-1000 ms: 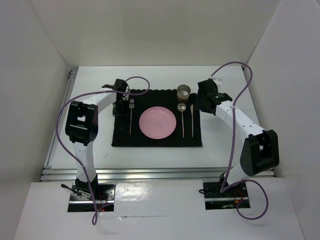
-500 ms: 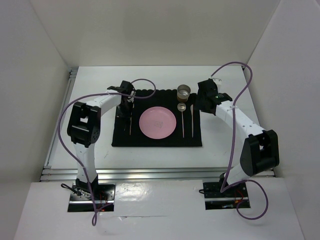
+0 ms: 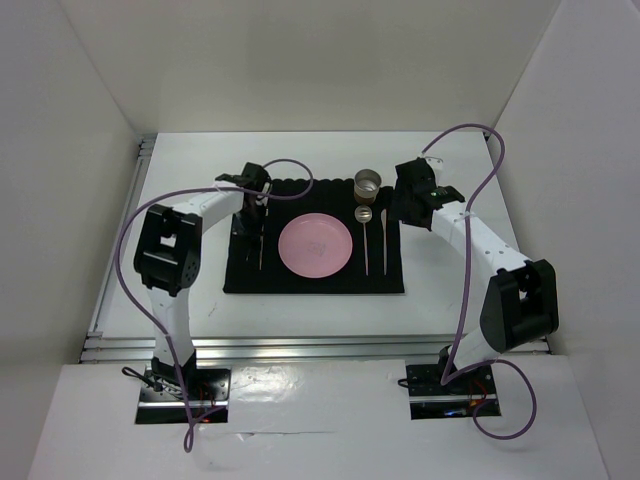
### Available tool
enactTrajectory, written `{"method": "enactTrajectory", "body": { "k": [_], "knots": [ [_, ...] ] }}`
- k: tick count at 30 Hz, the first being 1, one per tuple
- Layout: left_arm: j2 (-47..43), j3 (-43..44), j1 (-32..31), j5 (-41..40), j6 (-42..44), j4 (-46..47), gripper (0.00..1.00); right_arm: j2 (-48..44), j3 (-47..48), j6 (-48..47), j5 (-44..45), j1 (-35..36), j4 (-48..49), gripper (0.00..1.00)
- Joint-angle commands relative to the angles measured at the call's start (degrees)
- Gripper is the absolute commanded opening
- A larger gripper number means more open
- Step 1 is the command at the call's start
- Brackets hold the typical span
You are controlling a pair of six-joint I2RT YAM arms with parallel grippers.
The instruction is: Set the dinner table for one person
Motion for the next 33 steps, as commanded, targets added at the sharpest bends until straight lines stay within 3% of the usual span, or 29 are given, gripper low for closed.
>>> {"method": "enactTrajectory", "body": {
  "k": [1, 7, 14, 16, 20, 33],
  "knots": [
    [-2.7, -1.6, 1.5, -4.2, 0.6, 0.6, 0.0, -1.4, 1.8, 0.4, 1.8, 0.3, -0.3, 0.71],
    [-5.8, -3.4, 2.0, -7.3, 0.0, 2.4, 0.0, -1.4, 1.8, 0.4, 1.8, 0.3, -0.3, 0.71],
    [-3.6, -2.7, 2.0, -5.5, -0.5, 1.2, 0.0, -1.4, 1.8, 0.4, 1.8, 0.3, -0.3, 0.71],
    [-2.9, -1.0, 2.0, -4.8, 0.0, 0.5, 0.11, -1.4, 1.3, 0.4, 1.8, 0.3, -0.3, 0.71],
    [-2.9, -1.0, 2.0, -3.7, 0.6, 0.5, 0.23, -2.0, 0.7, 0.4, 2.3, 0.3, -0.3, 0.71],
    [-4.9, -2.3, -0.7, -2.1, 1.6, 1.2, 0.24, -2.0, 0.7, 0.9, 2.3, 0.3, -0.3, 0.71]
  ]
}}
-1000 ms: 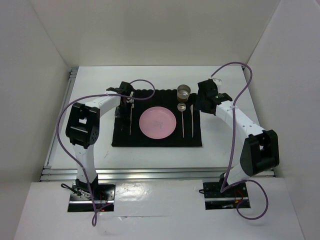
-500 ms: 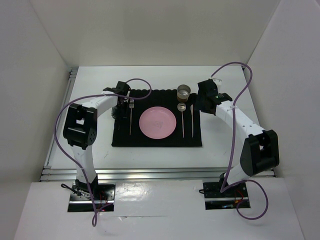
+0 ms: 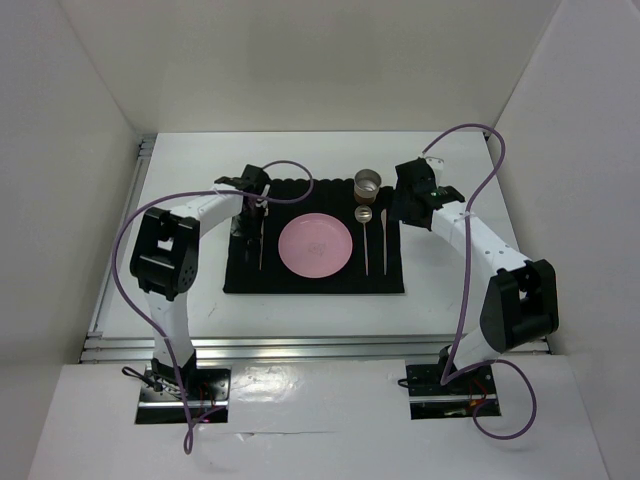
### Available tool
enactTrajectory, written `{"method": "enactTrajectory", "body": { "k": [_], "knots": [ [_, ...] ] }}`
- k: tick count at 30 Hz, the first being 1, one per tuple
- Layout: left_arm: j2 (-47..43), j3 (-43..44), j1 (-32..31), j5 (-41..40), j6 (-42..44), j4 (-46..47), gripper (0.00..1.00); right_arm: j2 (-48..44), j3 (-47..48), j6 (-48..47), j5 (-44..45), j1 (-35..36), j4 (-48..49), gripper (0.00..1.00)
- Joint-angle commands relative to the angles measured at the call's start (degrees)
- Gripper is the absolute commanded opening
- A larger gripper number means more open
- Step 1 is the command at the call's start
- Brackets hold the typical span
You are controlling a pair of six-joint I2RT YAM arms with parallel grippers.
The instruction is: Set the dinner table for one person
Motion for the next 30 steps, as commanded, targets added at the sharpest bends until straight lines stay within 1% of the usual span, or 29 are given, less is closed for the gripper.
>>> {"method": "enactTrajectory", "body": {
  "k": [1, 4, 10, 12, 15, 18, 21, 22, 25, 27, 29, 30],
  "knots": [
    [-1.6, 1.5, -0.2, 1.7, 1.1, 0.0, 0.24, -2.0, 0.2, 0.7, 1.5, 0.3, 0.0, 0.71],
    [-1.1, 2.7, -0.2, 1.7, 1.7, -0.6, 0.24, -2.0, 0.2, 0.7, 1.5, 0.3, 0.0, 0.71],
    [-1.1, 2.2, -0.2, 0.5, 1.7, -0.6, 0.24, -2.0, 0.2, 0.7, 1.5, 0.3, 0.0, 0.71],
    [-2.3, 1.6, -0.2, -1.3, 1.7, -0.6, 0.24, -2.0, 0.2, 0.7, 1.5, 0.3, 0.0, 0.71],
    [-2.3, 1.6, -0.2, -1.4, 1.7, -0.6, 0.24, -2.0, 0.2, 0.7, 1.5, 0.3, 0.0, 0.71],
    [-3.5, 2.4, -0.2, -1.4, 1.7, -0.6, 0.24, -2.0, 0.2, 0.7, 1.5, 0.3, -0.6, 0.71],
    [-6.9, 4.0, -0.2, -2.0, 2.4, -1.3, 0.24, -2.7, 0.7, 0.7, 1.5, 0.3, -1.1, 0.71],
    [-7.9, 4.7, -0.2, -2.0, 3.0, -1.3, 0.26, -2.7, 0.7, 0.7, 2.1, 0.3, -1.1, 0.71],
    [-13.2, 4.7, 1.6, -1.2, 3.0, -1.3, 0.27, -4.0, 1.3, 0.7, 2.1, 0.3, -2.2, 0.71],
    [-15.9, 3.5, 4.3, -1.2, 4.3, 0.1, 0.28, -4.7, 1.3, 0.7, 2.1, 0.3, -2.2, 0.71],
    [-19.7, 1.1, 6.6, -3.4, 5.1, 1.0, 0.28, -5.4, 1.3, 1.3, 2.6, 0.3, -3.5, 0.72],
    [-20.8, -0.9, 9.8, -5.2, 5.1, 1.5, 0.28, -6.8, 1.3, 1.3, 2.6, 0.3, -4.3, 0.72]
  ]
}}
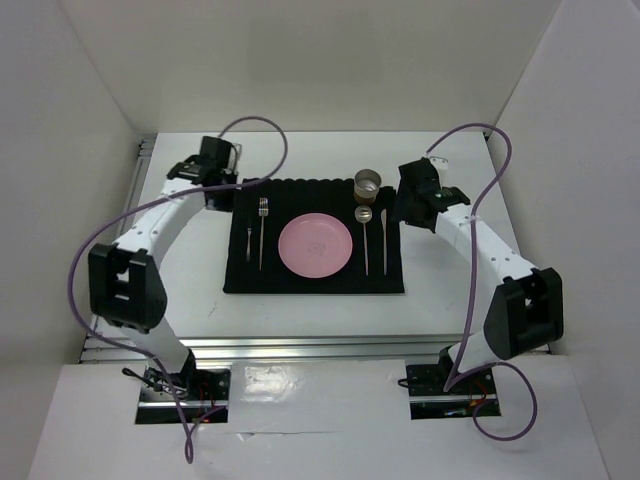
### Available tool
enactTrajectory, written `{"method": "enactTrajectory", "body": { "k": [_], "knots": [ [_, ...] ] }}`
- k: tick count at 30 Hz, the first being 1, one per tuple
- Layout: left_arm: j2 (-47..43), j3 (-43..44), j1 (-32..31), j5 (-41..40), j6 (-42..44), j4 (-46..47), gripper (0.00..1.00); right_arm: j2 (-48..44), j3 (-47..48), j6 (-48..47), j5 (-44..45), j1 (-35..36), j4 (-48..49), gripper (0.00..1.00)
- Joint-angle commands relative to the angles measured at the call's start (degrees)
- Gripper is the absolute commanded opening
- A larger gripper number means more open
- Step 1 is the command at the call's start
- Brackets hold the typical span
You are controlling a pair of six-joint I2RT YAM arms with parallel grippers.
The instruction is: Set the dinner table for one person
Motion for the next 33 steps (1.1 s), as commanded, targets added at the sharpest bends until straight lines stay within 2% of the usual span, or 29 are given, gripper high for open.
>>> {"method": "enactTrajectory", "body": {
  "k": [1, 7, 10, 11, 13, 14, 16, 26, 33],
  "knots": [
    [-6.5, -3.5, 7.1, -4.3, 1.6, 2.3, 0.28, -4.7, 1.3, 1.1, 2.2, 0.3, -2.4, 0.72],
    [-9.0, -8.0, 22.2, -4.7, 2.9, -2.0, 0.28, -8.6, 1.3, 2.9, 2.8, 0.3, -7.4, 0.72],
    [-15.1, -12.3, 25.1, -4.7, 4.7, -0.8, 0.28, -10.4, 1.8, 4.8, 4.5, 0.3, -10.7, 0.8],
    [-16.9, -13.3, 25.8, -5.5, 5.2, 0.6, 0.28, -10.9, 1.8, 5.4, 5.4, 0.3, -11.4, 0.85],
    [-21.3, -14.9, 26.5, -6.0, 6.0, 1.1, 0.28, -13.2, 1.8, 6.1, 5.4, 0.3, -12.0, 0.9],
    [-22.4, -16.2, 26.5, -6.0, 6.5, 1.1, 0.28, -14.0, 1.8, 6.1, 4.9, 0.3, -12.0, 0.97],
    [-23.6, -16.8, 27.0, -6.6, 6.6, 1.1, 0.28, -15.7, 1.1, 6.7, 4.9, 0.3, -12.0, 1.0],
    [-30.3, -23.6, 28.2, -3.6, 5.9, -0.4, 0.28, -23.8, -0.5, 10.2, 3.0, 0.3, -17.2, 1.0],
    [-32.1, -23.6, 28.2, 1.8, 6.5, -1.0, 0.28, -27.1, -1.0, 10.2, 0.5, 0.3, -19.0, 1.0]
  ]
}}
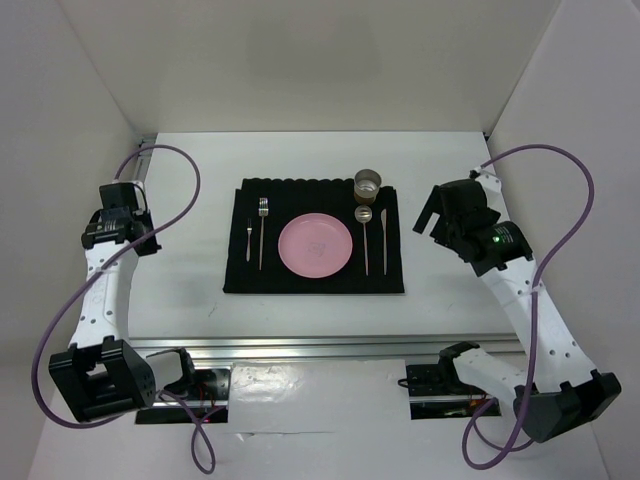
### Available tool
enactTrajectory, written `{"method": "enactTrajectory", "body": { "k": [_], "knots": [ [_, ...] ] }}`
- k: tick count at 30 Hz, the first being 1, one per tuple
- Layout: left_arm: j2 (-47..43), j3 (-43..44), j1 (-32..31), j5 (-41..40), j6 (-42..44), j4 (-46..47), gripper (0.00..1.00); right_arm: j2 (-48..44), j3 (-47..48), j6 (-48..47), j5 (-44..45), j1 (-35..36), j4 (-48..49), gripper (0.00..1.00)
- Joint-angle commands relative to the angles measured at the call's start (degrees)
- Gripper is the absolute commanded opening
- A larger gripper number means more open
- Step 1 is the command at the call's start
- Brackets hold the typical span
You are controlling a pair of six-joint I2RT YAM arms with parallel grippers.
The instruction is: Set the dinner table for one person
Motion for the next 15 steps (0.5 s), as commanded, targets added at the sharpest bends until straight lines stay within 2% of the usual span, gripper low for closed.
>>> {"method": "enactTrajectory", "body": {
  "k": [1, 15],
  "knots": [
    [-1.7, 0.2, 0.2, 3.6, 1.2, 0.4, 0.28, -1.9, -0.2, 0.9, -0.5, 0.3, -2.1, 1.0],
    [-1.7, -0.3, 0.2, 4.8, 1.2, -0.2, 0.28, -3.5, -0.2, 1.4, -0.5, 0.3, -5.0, 1.0]
  ]
}}
